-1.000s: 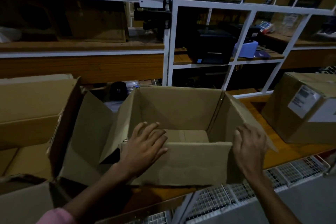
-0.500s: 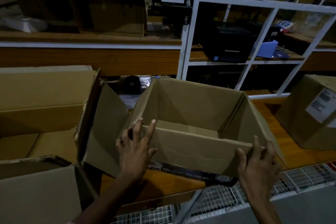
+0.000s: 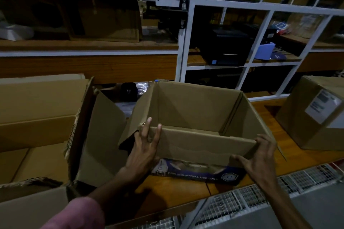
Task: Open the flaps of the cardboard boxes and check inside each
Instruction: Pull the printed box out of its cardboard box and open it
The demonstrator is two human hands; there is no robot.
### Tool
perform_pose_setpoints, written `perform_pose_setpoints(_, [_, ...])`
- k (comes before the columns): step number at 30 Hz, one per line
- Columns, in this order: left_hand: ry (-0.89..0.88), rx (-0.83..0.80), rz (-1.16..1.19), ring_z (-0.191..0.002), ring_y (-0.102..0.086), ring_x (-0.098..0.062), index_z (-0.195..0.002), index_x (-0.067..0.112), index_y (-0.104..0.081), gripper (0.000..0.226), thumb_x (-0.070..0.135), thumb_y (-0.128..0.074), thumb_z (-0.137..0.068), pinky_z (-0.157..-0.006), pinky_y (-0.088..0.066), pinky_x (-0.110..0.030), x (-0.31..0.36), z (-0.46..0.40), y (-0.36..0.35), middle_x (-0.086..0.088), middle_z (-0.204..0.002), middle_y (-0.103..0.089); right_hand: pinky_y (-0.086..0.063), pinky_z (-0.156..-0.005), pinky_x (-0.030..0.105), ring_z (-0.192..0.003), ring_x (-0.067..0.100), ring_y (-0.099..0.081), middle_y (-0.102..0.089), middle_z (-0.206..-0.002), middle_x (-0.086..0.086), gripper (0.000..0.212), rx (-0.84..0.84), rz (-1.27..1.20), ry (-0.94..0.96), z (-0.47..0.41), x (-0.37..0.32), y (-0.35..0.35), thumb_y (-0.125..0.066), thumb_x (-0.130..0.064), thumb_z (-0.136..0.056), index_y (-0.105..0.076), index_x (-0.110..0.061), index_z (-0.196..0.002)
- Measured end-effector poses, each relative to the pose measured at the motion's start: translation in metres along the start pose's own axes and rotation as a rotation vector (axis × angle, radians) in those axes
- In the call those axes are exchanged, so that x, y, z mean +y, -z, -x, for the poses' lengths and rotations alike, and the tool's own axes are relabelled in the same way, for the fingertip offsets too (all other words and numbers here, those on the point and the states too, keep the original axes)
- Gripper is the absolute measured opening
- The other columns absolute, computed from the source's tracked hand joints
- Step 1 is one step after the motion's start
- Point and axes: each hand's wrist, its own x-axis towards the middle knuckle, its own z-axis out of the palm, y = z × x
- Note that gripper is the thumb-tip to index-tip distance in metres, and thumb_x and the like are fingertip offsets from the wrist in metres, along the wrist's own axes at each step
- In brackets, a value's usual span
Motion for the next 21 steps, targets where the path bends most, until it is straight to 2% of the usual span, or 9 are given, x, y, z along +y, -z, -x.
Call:
perform_pose_setpoints(4, [-0.068, 0.067, -0.054, -0.132, -0.027, -0.062, -0.161, 0.025, 0.009, 0.144, 0.044, -0.093, -0.062, -0.093, -0.043, -0.074, 0.005, -0.026, 0.015, -0.015, -0.166, 0.022, -0.058, -0.076, 0.050, -0.107, 0.036, -0.050, -0.036, -0.130, 0.013, 0.091, 0.000, 0.010, -0.007, -0.032, -0.004, 0.021, -0.098, -0.025, -0.052, -0.042, -0.010, -0.122])
perform_pose_setpoints(8, [-0.101, 0.104, -0.125, -0.125, -0.031, -0.065, -0.161, 0.023, 0.002, 0.144, 0.047, -0.093, -0.056, -0.090, -0.045, -0.074, 0.021, -0.041, 0.038, -0.017, -0.165, 0.022, -0.057, -0.075, 0.050, -0.107, 0.037, -0.050, -0.035, -0.129, 0.011, 0.092, 0.013, 0.004, 0.021, -0.050, -0.009, 0.041, -0.098, -0.027, -0.050, -0.042, -0.012, -0.121])
perform_pose_setpoints(12, [-0.106, 0.187, -0.206, -0.133, -0.025, -0.067, -0.160, 0.023, 0.002, 0.142, 0.048, -0.093, -0.057, -0.098, -0.037, -0.077, 0.035, -0.058, 0.070, -0.019, -0.165, 0.022, -0.052, -0.075, 0.044, -0.108, 0.036, -0.047, -0.032, -0.133, 0.012, 0.090, 0.043, -0.020, 0.021, -0.066, -0.025, 0.066, -0.095, -0.027, -0.054, -0.040, -0.016, -0.125])
perform_pose_setpoints(16, [-0.128, 0.268, -0.250, -0.142, -0.012, -0.065, -0.160, 0.026, 0.010, 0.146, 0.047, -0.093, -0.060, -0.103, -0.032, -0.076, 0.039, -0.075, 0.117, -0.019, -0.165, 0.022, -0.046, -0.075, 0.042, -0.108, 0.036, -0.046, -0.034, -0.132, 0.015, 0.086, 0.153, -0.016, 0.068, -0.082, -0.060, 0.097, -0.093, -0.028, -0.058, -0.040, -0.019, -0.125])
perform_pose_setpoints(18, [-0.123, 0.295, -0.279, -0.139, -0.016, -0.065, -0.160, 0.028, 0.013, 0.146, 0.048, -0.092, -0.061, -0.104, -0.034, -0.074, 0.040, -0.082, 0.148, -0.019, -0.165, 0.023, -0.047, -0.077, 0.044, -0.111, 0.037, -0.045, -0.034, -0.134, 0.017, 0.089, 0.207, -0.033, 0.079, -0.087, -0.085, 0.115, -0.092, -0.031, -0.056, -0.040, -0.018, -0.127])
perform_pose_setpoints(21, [-0.128, 0.388, -0.321, -0.133, -0.022, -0.067, -0.160, 0.028, 0.008, 0.145, 0.047, -0.093, -0.059, -0.098, -0.040, -0.074, 0.043, -0.082, 0.202, -0.019, -0.166, 0.018, -0.048, -0.079, 0.047, -0.111, 0.037, -0.044, -0.035, -0.133, 0.018, 0.085, 0.278, -0.046, 0.146, -0.090, -0.130, 0.140, -0.085, -0.042, -0.056, -0.040, -0.019, -0.125])
